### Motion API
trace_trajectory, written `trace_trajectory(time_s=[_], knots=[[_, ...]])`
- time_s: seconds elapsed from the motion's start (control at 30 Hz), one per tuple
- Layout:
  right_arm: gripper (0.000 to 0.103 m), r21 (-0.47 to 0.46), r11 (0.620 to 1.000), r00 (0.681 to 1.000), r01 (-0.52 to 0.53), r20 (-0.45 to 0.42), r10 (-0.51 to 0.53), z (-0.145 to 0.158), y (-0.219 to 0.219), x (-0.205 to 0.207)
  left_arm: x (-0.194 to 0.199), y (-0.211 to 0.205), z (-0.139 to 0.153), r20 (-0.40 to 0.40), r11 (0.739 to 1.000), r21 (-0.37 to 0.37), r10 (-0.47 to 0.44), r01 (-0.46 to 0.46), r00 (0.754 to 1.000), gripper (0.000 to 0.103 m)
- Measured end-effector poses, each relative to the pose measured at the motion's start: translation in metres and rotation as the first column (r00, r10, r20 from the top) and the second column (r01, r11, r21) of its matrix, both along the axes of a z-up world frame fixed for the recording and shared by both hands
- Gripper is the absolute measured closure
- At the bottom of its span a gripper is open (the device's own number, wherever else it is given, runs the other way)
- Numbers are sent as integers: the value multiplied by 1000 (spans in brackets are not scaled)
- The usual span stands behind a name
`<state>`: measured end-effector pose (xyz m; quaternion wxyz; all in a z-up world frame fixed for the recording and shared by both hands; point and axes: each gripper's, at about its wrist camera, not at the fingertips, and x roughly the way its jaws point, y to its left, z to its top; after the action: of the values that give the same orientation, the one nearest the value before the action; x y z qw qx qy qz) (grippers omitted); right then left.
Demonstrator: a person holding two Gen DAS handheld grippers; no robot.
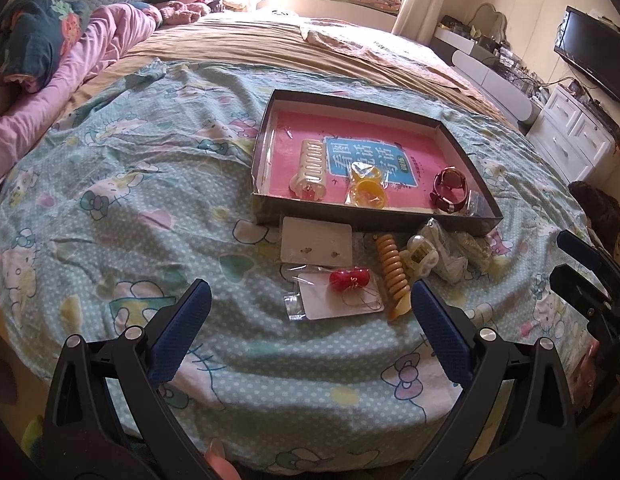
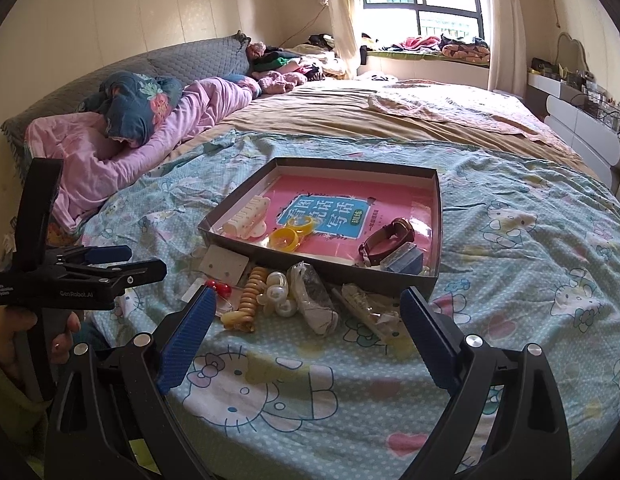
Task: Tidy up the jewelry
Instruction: 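Grasp the bagged red bead earrings with the left gripper while the right grasps the bagged white item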
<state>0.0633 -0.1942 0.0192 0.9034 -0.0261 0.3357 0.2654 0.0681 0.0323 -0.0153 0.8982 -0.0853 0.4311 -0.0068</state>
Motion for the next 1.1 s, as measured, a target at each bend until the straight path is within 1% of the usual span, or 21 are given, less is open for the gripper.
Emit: trace_trajectory(time_s=[0.17, 0.47, 0.67, 0.83, 0.9, 1.0, 1.1], knots=[[11, -10, 1000, 1000, -11, -25, 11, -9, 4, 1, 3, -5, -15, -51, 1000, 10, -18, 19, 999, 10], [11, -24, 999, 997, -26, -80, 24, -29, 9, 6, 7, -5, -34, -100, 1000, 3, -22, 23, 995, 10], [17, -27, 999, 993, -30, -114, 27, -40, 10, 12, 13, -8, -43, -120, 1000, -7, -29, 29, 992, 10], [25, -28, 999, 990, -38, -140, 34, -48, 12, 17, 19, -11, -48, -121, 999, -8, -38, 37, 992, 10], [30, -29, 999, 988, -43, -151, 38, -51, 13, 19, 22, -13, -51, -123, 999, -10, -42, 41, 992, 15], [33, -31, 998, 985, -47, -165, 42, -56, 14, 22, 27, -16, -54, -130, 999, -5, -44, 43, 991, 17], [36, -31, 998, 984, -51, -173, 45, -59, 16, 25, 31, -19, -57, -133, 999, 4, -44, 45, 990, 17]])
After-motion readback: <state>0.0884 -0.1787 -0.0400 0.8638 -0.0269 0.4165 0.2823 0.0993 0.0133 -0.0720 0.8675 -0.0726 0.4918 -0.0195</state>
